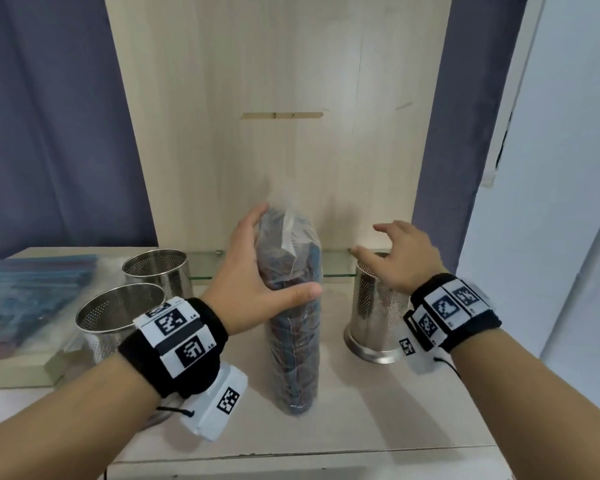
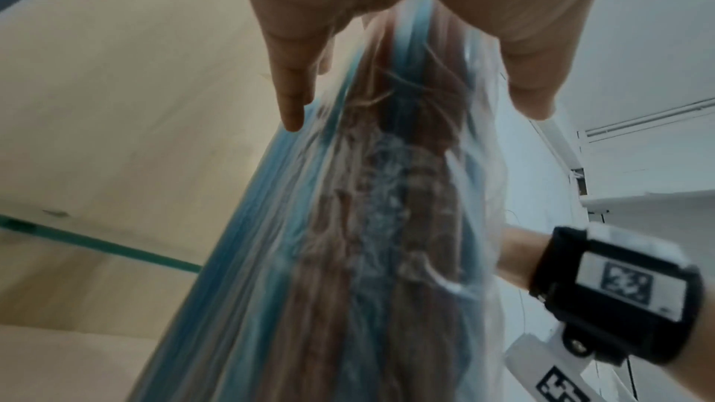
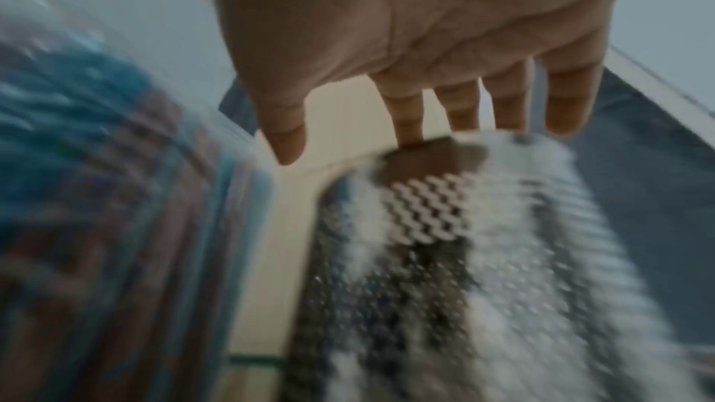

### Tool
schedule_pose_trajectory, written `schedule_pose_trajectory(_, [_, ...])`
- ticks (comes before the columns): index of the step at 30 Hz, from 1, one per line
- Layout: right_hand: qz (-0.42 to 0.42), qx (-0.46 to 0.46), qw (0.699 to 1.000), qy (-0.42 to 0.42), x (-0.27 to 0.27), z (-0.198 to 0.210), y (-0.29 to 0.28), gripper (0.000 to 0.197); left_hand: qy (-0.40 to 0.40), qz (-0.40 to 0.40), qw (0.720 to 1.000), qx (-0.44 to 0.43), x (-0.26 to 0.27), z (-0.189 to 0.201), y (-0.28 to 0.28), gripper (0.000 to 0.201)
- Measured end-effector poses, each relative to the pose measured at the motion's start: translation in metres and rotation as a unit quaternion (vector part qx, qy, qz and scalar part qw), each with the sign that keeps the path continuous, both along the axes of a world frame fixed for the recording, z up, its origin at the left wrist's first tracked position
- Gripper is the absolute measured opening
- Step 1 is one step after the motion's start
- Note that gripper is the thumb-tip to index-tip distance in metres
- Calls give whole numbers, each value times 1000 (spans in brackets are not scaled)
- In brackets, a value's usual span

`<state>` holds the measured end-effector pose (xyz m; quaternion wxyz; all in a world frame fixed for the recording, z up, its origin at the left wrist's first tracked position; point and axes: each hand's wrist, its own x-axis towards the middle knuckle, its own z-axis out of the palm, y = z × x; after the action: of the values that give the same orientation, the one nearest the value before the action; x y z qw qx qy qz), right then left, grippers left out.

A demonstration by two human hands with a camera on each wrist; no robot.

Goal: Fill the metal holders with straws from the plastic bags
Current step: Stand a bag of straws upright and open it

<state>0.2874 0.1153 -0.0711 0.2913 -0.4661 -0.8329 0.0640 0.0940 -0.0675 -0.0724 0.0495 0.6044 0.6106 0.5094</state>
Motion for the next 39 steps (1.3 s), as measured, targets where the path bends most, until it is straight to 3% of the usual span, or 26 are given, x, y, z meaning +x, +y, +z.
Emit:
schedule_pose_trajectory(3, [9, -54, 990, -129, 8, -13, 20, 102, 7, -6, 1000, -1, -2, -4, 8, 117])
schedule_pose_trajectory(6, [25, -71, 993, -86, 10, -26, 23, 124, 6, -19, 1000, -3, -2, -10, 14, 111])
schedule_pose_trajectory(11, [46, -72, 995, -57, 16, -35, 9, 107, 7, -9, 1000, -4, 0, -13, 16, 105])
schedule_pose_trajectory(15, [52, -65, 990, -110, 21, -25, 1, 128, 42, -6, 999, 7, 5, -4, 12, 105])
schedule_pose_trajectory(17, [48, -21, 992, -110, 20, -14, -7, 115, 43, -22, 999, 0, 6, 2, 8, 110])
schedule_pose_trajectory(19, [98, 15, 995, -19, 16, 4, -23, 94, 50, -35, 998, -2, 7, 8, 3, 107])
schedule_pose_trajectory(22, [206, -52, 962, 169, 1, 35, -56, 53, 60, -33, 997, 33, 7, 17, 2, 83])
schedule_pose_trajectory(24, [225, -119, 940, 227, -16, 48, -73, 35, 51, -19, 997, 56, 6, 23, 7, 76])
schedule_pose_trajectory(28, [215, -192, 923, 254, -42, 55, -84, 34, -65, 25, 997, 23, 3, 30, 15, 67])
schedule_pose_trajectory(32, [201, -194, 932, 233, -49, 59, -85, 47, -106, 12, 994, 12, 9, 29, 16, 58])
schedule_pose_trajectory(34, [203, -206, 927, 237, -49, 59, -84, 52, -116, -2, 993, 11, 11, 31, 15, 40])
schedule_pose_trajectory(39, [209, -194, 933, 218, -48, 57, -82, 33, -142, -2, 990, 1, 12, 33, 17, 25])
